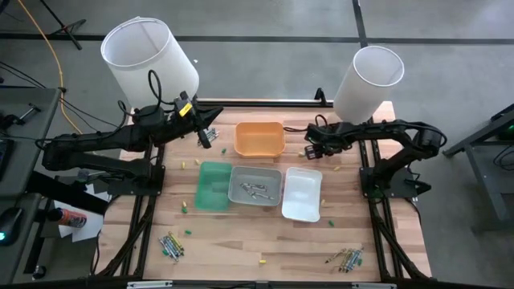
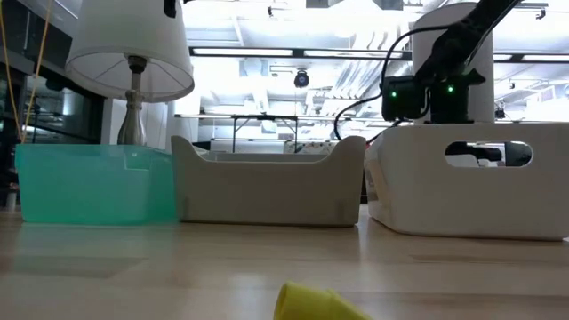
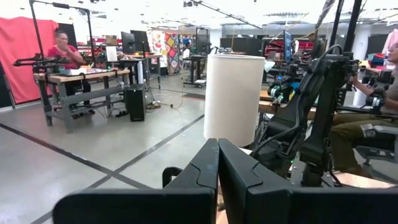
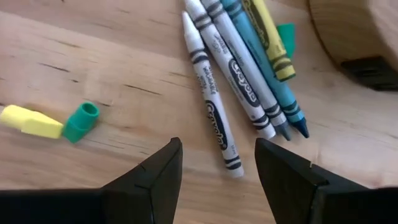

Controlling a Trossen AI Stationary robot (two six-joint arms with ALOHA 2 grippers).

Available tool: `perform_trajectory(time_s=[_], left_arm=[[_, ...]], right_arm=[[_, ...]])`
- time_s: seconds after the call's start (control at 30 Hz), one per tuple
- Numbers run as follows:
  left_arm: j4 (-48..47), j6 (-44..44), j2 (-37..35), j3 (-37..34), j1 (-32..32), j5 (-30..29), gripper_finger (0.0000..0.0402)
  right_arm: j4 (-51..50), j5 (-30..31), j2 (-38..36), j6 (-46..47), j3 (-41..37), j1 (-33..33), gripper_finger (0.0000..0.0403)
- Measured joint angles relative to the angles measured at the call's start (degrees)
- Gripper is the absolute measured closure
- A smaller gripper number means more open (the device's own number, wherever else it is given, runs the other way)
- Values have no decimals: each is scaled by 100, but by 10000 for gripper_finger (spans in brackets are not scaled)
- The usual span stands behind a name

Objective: Sort crayons
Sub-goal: Put the white crayon into the gray bin

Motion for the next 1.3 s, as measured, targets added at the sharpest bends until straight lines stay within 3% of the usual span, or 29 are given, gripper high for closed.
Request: perform_trajectory(time_s=[0.43, 0.53, 0.73, 0.8, 1.3], left_arm=[[-2, -2, 0, 0, -2, 0, 401], [-2, 0, 0, 0, -2, 0, 401], [-4, 8, 0, 0, -2, 0, 401], [-9, 65, -6, 0, -2, -2, 401], [-50, 313, -380, 0, -2, -57, 401]], right_arm=[[185, -240, -15, 155, -317, -142, 214], [191, -283, -13, 150, -317, -140, 249], [181, -394, -9, -55, -321, -140, 369], [172, -415, -11, -130, -321, -140, 391], [99, -640, -299, -153, -328, 25, 400]])
